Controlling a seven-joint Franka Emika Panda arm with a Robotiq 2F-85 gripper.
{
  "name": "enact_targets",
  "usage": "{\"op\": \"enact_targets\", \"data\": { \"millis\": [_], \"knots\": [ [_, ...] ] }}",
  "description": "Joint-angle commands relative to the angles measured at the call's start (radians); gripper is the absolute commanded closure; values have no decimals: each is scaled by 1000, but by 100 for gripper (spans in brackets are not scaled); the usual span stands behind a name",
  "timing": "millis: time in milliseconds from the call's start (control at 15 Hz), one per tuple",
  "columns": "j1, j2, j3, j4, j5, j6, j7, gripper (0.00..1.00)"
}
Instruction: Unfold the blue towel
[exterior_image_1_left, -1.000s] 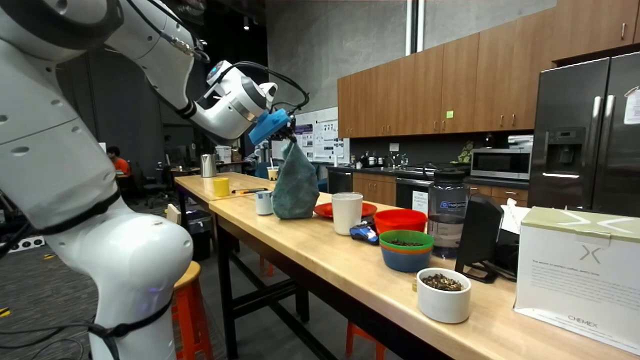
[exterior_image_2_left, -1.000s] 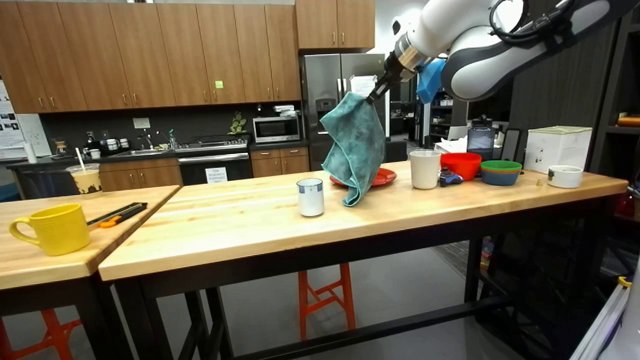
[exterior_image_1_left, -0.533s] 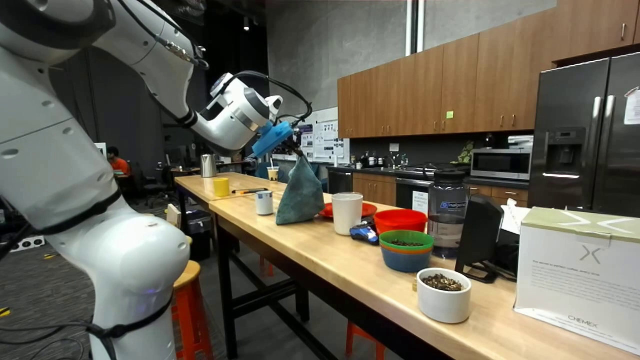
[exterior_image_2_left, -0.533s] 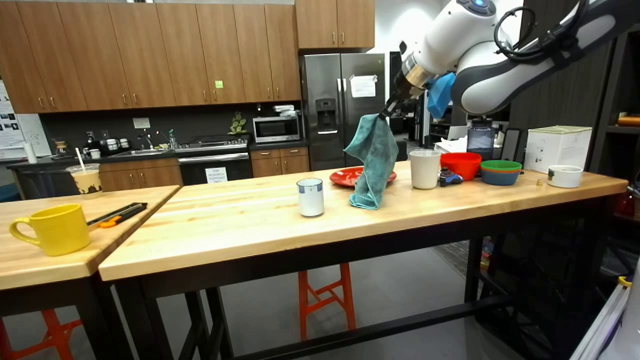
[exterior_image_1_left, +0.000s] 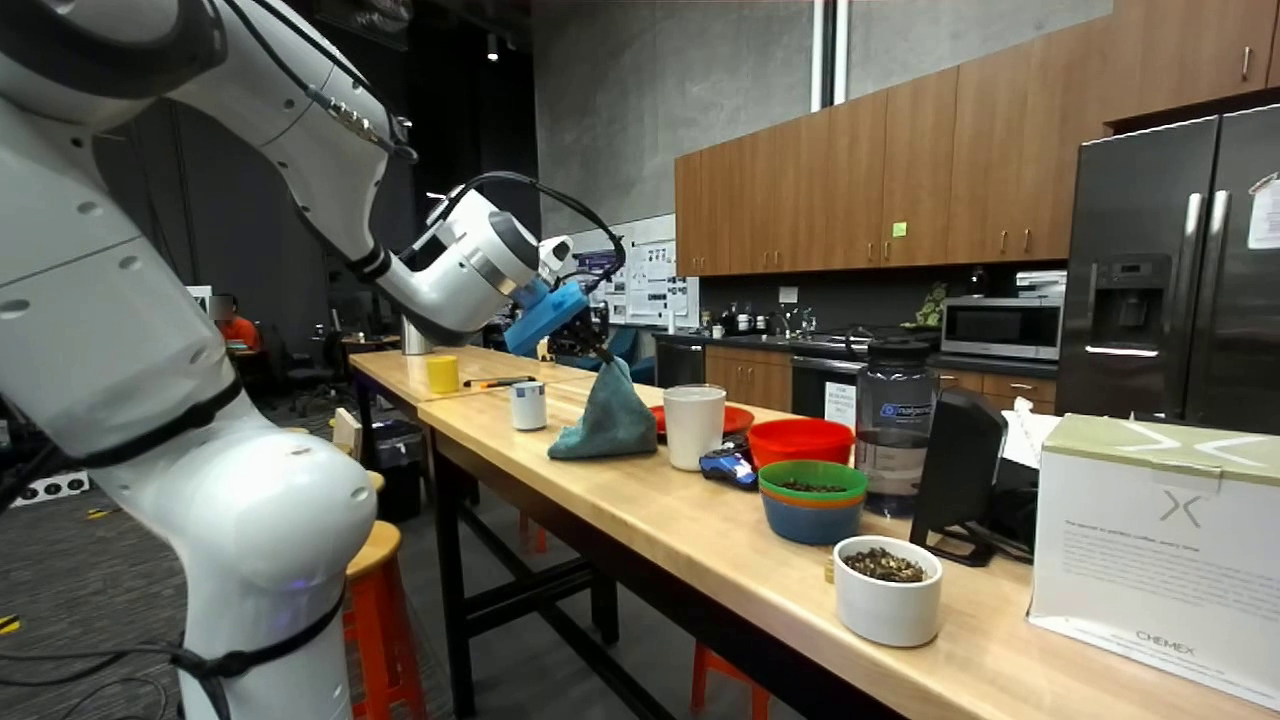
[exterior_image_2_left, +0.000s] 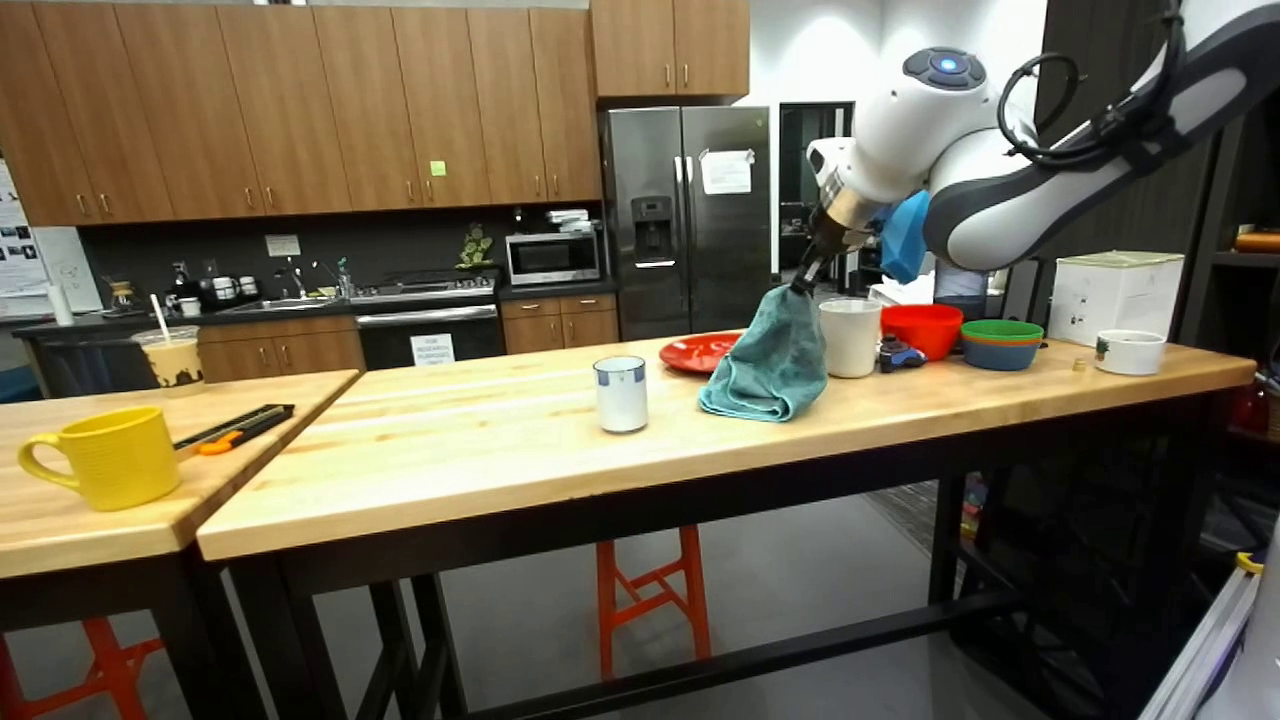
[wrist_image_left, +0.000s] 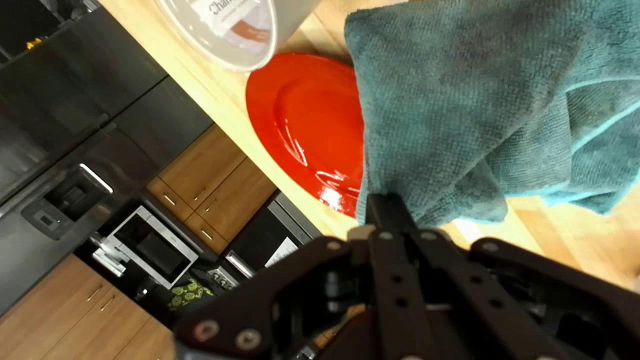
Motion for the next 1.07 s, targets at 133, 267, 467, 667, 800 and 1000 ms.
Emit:
{"op": "enact_targets", "data": {
  "millis": [133,267,467,667,800,1000],
  "knots": [
    [-44,-53,-5,-35,-29,-23,3,100],
    [-62,-69,-10,-29,-31,-29,-1,100],
    [-98,-111,-18,-16,-39,-46,-3,100],
    [-146,-173,-27,-2,-50,-65,-2,100],
    [-181,-216,-29,4,-64,-82,-4,100],
    [-237,-271,-31,13,-73,-106,-13,100]
  ]
}}
